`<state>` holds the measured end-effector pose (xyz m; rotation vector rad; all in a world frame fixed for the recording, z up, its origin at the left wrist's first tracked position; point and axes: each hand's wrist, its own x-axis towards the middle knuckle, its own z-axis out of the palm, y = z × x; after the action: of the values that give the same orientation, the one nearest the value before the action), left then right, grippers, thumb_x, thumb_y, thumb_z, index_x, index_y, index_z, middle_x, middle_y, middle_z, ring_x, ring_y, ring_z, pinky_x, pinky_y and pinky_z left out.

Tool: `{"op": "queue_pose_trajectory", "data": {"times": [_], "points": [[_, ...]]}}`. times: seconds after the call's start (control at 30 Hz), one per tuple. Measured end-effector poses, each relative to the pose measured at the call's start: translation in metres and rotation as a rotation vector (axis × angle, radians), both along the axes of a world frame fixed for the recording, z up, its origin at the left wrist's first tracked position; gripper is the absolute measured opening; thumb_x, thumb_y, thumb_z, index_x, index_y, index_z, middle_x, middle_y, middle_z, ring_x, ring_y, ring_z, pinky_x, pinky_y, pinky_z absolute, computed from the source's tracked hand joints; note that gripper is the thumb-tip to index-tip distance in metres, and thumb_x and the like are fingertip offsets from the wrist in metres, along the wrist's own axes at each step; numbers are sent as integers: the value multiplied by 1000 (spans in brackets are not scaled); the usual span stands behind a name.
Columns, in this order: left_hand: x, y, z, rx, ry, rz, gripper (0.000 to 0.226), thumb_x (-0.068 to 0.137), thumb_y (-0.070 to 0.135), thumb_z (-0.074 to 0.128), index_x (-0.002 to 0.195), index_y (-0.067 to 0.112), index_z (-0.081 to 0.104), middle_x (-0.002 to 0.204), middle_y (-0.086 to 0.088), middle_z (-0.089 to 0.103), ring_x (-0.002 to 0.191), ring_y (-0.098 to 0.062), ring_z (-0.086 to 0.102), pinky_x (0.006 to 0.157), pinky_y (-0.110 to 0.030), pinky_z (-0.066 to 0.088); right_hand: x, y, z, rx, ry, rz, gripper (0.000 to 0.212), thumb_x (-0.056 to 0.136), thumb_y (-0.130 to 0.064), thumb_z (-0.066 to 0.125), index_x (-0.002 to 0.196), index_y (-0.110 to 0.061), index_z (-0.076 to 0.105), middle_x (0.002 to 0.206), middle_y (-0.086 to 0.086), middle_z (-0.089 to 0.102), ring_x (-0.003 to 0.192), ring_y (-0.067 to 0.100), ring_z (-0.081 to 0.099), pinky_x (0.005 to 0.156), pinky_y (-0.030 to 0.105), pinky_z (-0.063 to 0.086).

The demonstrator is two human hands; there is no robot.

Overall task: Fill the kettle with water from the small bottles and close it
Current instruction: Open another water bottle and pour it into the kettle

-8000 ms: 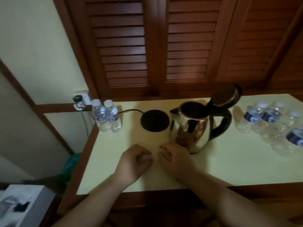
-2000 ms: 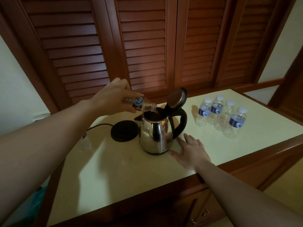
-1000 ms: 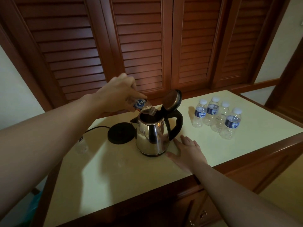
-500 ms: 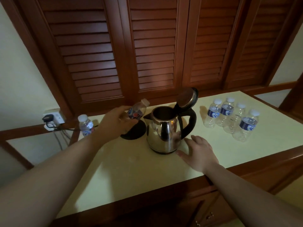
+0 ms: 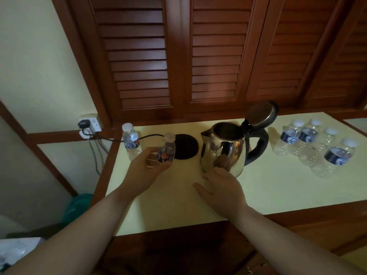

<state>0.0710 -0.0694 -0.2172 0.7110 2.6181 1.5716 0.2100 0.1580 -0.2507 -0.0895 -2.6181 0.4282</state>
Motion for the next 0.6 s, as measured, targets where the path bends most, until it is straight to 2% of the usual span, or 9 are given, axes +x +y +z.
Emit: {"op": "queue_pose_trajectory", "data": {"times": [0.1, 0.17, 0.23, 0.3, 0.4, 0.5, 0.6], "points": [[0, -18, -4, -6, -5, 11, 47, 84, 36, 84, 126, 33, 64, 101, 13, 74, 90, 3, 68, 77, -20, 52, -14, -20, 14, 14, -132, 69, 46, 99, -55, 59, 123, -18, 72, 115, -3, 68, 108, 17, 63, 88, 28, 51], [0, -29, -7, -11, -1, 15, 47, 83, 35, 85, 125, 32, 64, 101, 12, 74, 88, 1, 69, 80, -24, 54, -25, -28, 18, 2, -253, 112, 52, 102, -54, 54, 141, -20, 60, 133, -3, 59, 121, 16, 57, 98, 29, 48], [0, -40, -9, -19, 5, 16, 45, 82, 34, 86, 122, 34, 65, 100, 11, 74, 85, -2, 70, 79, -25, 55, -37, -34, 16, -10, -343, 120, 56, 102, -55, 51, 148, -23, 52, 139, -4, 53, 124, 16, 55, 100, 33, 50], [2, -50, -9, -32, 12, 15, 43, 81, 32, 86, 116, 42, 64, 98, 10, 74, 84, -4, 70, 76, -22, 55, -47, -38, 14, 3, -421, 119, 56, 101, -56, 51, 147, -24, 50, 136, -3, 51, 122, 18, 53, 98, 37, 52], [4, -62, -10, -61, 43, 23, 45, 81, 32, 86, 109, 53, 59, 93, 12, 74, 83, -4, 70, 72, -19, 56, -59, -42, 12, 25, -490, 131, 44, 103, -53, 50, 129, -19, 59, 122, -1, 49, 111, 21, 56, 92, 39, 53], [3, -73, -13, -93, 75, 47, 48, 79, 35, 88, 109, 56, 57, 94, 15, 72, 86, -5, 70, 74, -24, 59, -66, -44, 12, -72, -460, 173, 37, 105, -44, 54, 126, -15, 61, 117, -4, 44, 101, 14, 53, 89, 30, 46], [0, -80, -13, -168, 121, 17, 54, 76, 44, 88, 118, 56, 55, 105, 21, 66, 93, -2, 67, 77, -27, 59, -68, -46, 23, -252, -289, 254, 37, 103, -41, 61, 132, -18, 62, 114, -8, 44, 89, 5, 50, 83, 18, 41]]}}
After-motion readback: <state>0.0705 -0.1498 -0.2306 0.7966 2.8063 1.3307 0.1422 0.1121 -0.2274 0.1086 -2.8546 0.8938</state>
